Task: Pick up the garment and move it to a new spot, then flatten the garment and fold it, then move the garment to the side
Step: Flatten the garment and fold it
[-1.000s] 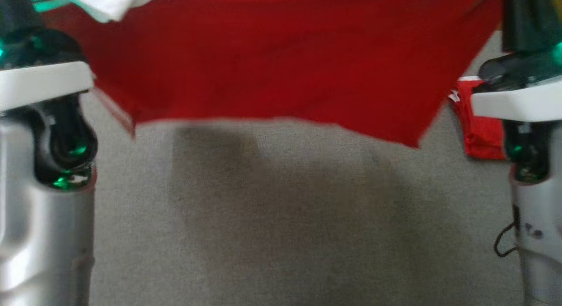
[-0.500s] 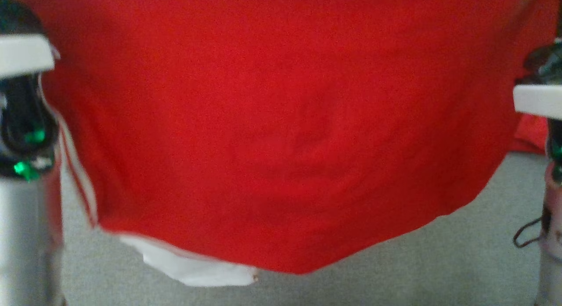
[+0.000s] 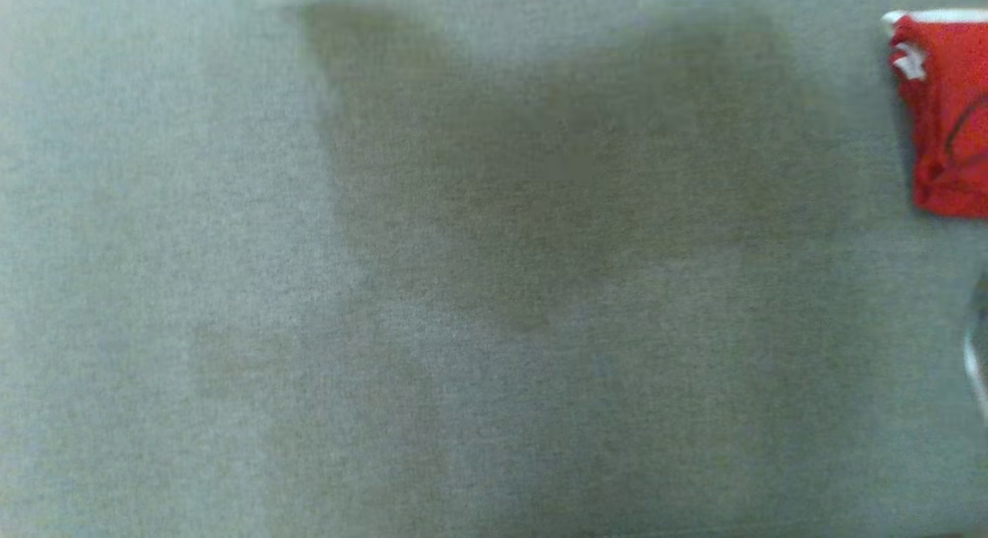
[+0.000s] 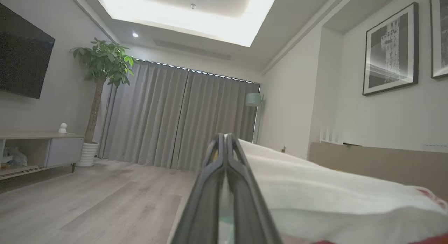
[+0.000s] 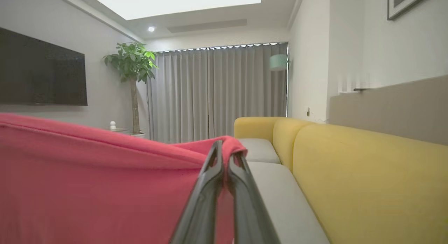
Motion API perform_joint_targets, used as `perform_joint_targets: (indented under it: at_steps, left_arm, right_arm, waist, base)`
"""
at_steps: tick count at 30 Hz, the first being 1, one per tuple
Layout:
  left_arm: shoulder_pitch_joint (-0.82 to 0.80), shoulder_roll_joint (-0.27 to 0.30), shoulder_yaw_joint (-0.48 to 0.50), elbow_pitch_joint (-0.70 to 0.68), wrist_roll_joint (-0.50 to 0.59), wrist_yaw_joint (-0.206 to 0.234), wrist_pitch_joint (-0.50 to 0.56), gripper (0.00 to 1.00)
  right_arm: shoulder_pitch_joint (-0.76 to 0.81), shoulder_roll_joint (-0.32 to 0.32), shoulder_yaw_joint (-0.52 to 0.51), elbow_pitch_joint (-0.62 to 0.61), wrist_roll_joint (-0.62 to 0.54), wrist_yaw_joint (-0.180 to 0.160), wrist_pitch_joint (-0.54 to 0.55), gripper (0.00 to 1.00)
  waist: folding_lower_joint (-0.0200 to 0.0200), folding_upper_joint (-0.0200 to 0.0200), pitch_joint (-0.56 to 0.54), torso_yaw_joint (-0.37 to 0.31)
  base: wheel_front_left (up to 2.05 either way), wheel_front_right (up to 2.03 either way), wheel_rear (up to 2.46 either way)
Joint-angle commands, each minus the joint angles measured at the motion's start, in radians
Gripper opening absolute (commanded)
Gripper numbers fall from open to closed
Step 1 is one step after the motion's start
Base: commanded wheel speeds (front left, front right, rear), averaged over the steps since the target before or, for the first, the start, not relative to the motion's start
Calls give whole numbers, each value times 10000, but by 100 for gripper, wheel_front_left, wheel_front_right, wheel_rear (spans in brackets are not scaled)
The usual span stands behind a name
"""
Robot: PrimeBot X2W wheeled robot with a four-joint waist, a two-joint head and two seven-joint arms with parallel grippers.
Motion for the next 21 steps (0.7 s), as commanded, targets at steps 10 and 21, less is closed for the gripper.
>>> perform_joint_targets:
  at_steps: [10,21]
  left_arm:
    - [-1243,-309,-776,2888,405,-839,-1493,0]
    - [1966,-423,-2640,3488,-288,-989,-1736,0]
  right_arm:
    - [-1697,379,167,4110,-1162,-9,-2258,0]
    - [623,148,1950,6329,-313,-9,-2128,0]
  waist:
    - [-5,0,450,475]
    - [-5,0,-325,659]
  base:
    - [0,0,0]
    - [0,0,0]
